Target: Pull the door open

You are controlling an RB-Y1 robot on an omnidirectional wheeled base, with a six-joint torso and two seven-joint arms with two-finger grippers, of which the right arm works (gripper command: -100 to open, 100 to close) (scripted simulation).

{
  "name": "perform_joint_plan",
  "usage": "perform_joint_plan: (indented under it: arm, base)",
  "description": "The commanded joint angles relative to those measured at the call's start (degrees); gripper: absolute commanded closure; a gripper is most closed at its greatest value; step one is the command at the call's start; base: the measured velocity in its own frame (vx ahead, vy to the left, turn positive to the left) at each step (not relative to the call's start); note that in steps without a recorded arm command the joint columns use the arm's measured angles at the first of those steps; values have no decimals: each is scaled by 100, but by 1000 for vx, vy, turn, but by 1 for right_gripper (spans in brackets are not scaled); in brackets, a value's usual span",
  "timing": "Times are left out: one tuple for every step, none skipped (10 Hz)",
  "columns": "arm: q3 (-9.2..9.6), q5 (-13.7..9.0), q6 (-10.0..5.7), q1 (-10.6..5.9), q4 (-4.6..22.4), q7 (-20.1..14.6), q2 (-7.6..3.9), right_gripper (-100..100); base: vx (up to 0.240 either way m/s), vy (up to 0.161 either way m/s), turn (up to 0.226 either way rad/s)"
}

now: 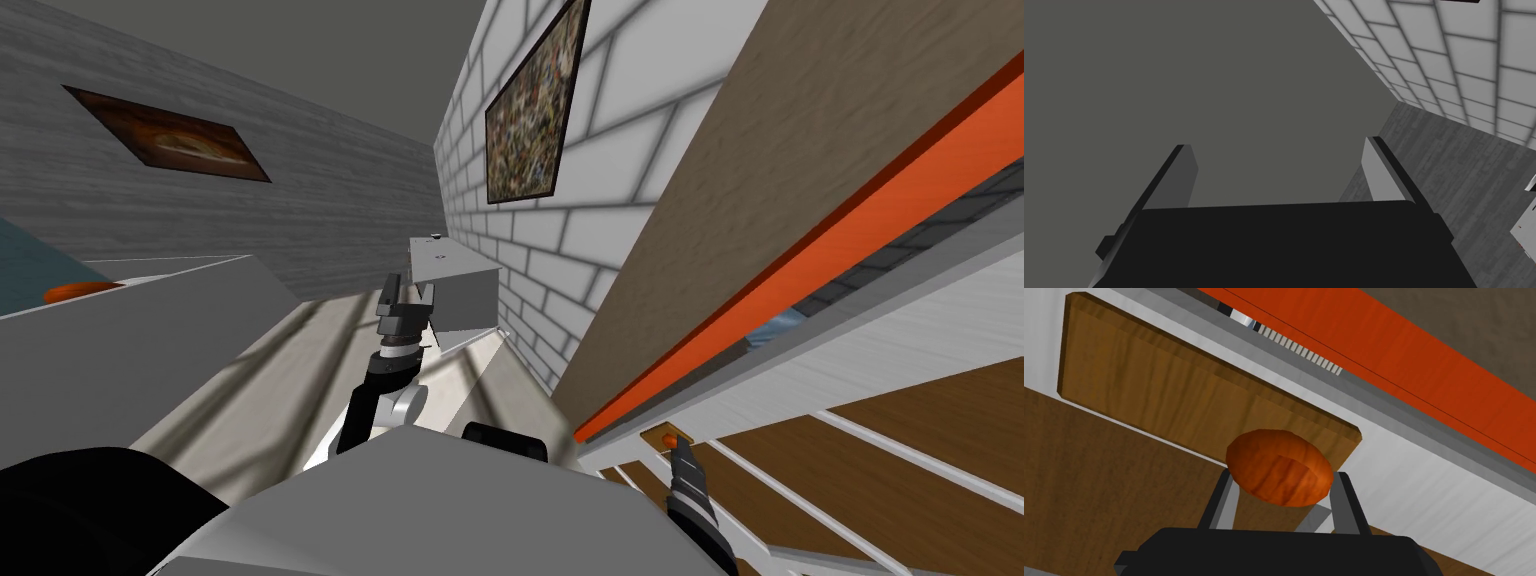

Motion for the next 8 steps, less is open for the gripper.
perform_joint_plan:
  arm:
    - [6,-18,25,11,-3,-179,28,100]
    - [12,-51,38,-8,-1,-402,33,100]
    - [17,-85,50,-26,1,-547,37,100]
    - [17,-85,50,-26,1,-654,37,100]
    - [23,-119,63,-45,3,-844,41,100]
    - [23,-119,63,-45,3,-891,41,100]
    - [29,-153,76,-64,5,-1113,45,100]
    - [34,-187,89,-84,7,-1259,50,100]
  base:
    - [-40,-2,25]
    - [-45,-3,38]
    - [-63,-2,64]
    - [-49,0,26]
    - [-55,2,31]
    - [-39,3,22]
    - [-40,-2,42]
    - [-65,-2,70]
